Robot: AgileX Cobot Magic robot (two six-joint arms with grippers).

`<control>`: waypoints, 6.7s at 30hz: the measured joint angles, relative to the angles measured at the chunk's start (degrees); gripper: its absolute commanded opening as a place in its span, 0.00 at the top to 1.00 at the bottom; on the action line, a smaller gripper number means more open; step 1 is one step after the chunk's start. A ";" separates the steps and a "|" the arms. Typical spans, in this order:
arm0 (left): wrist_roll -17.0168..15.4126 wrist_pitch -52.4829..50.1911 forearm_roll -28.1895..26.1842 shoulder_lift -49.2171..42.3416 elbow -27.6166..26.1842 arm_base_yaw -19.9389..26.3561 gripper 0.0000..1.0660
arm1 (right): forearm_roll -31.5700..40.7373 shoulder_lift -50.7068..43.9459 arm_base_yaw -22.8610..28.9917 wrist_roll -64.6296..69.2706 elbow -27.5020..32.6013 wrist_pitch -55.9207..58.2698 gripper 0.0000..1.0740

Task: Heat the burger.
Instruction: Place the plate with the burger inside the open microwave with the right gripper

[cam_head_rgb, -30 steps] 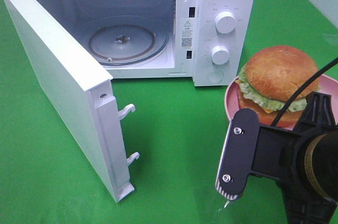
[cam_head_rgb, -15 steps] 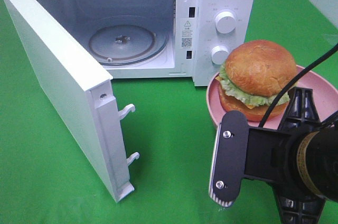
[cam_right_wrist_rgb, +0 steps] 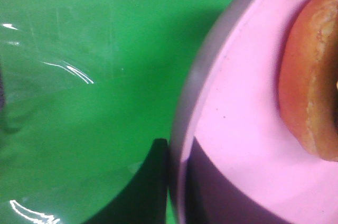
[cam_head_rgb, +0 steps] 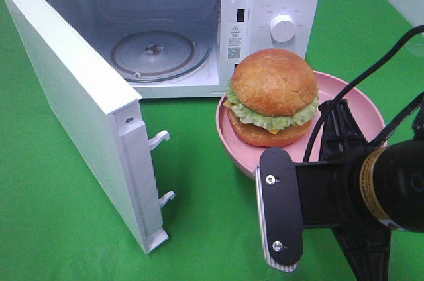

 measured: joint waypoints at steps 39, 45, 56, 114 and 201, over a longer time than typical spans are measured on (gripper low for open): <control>0.00 0.00 0.00 0.00 0.00 0.00 0.06 | 31.46 0.17 -19.54 -63.94 0.06 -19.31 0.99; 0.00 0.00 0.00 0.00 0.00 0.00 0.06 | 35.01 0.17 -23.09 -70.42 0.06 -19.42 0.99; 0.00 0.00 0.00 0.00 0.00 0.00 0.06 | 44.35 0.17 -24.35 -84.45 0.06 -20.17 1.00; 0.00 0.00 0.00 0.00 0.00 0.00 0.06 | 46.07 21.49 -22.35 -84.45 -17.53 -22.29 1.00; 0.00 0.00 0.00 0.00 0.00 0.00 0.06 | 28.02 56.49 -22.35 -52.43 -70.30 -7.96 0.97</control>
